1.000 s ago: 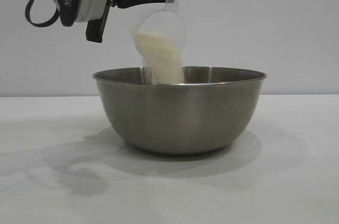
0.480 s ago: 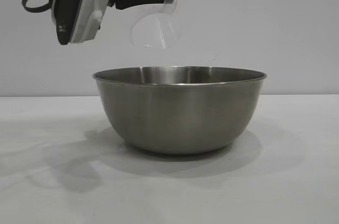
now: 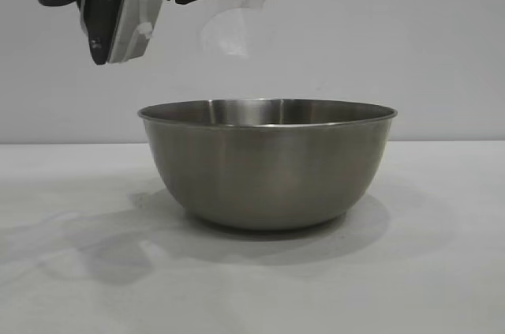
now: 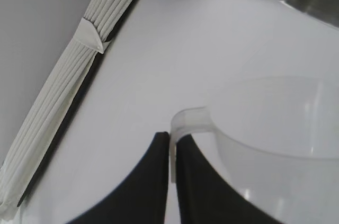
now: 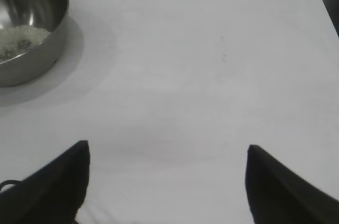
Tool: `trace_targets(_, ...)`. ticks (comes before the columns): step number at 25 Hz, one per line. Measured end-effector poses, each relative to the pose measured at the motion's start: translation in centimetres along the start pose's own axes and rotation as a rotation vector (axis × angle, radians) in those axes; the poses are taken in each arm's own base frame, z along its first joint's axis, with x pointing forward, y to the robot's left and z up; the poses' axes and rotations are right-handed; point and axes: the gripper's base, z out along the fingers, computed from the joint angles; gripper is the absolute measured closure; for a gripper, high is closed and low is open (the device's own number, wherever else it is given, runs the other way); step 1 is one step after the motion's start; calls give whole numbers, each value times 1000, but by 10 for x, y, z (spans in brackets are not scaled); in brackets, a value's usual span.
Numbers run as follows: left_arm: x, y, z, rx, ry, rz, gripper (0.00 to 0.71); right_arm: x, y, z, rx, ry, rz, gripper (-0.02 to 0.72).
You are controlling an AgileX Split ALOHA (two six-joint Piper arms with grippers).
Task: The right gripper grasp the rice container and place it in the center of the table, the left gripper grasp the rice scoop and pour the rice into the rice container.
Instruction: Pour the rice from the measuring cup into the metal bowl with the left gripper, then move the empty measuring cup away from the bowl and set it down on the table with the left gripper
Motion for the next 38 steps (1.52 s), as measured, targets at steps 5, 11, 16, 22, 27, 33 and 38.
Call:
trace_targets(5, 4, -2, 0, 17, 46, -313, 710, 0, 0, 0, 0, 0, 0, 146)
trace_targets(11, 9, -5, -1, 14, 120, -838, 710, 0, 0, 0, 0, 0, 0, 146)
trace_targets(16, 21, -8, -3, -75, 256, -1314, 710, 0, 0, 0, 0, 0, 0, 146)
trace_targets(22, 41, -21, -12, -280, 551, -1849, 710, 0, 0, 0, 0, 0, 0, 146)
trace_targets(27, 42, -35, -27, -403, 792, -2087, 710, 0, 0, 0, 0, 0, 0, 146)
trace_targets(33, 16, -54, -59, -436, 1138, -2247, 710, 0, 0, 0, 0, 0, 0, 146)
trace_targets(38, -11, -61, -85, -374, 1353, -2274, 710, 0, 0, 0, 0, 0, 0, 146)
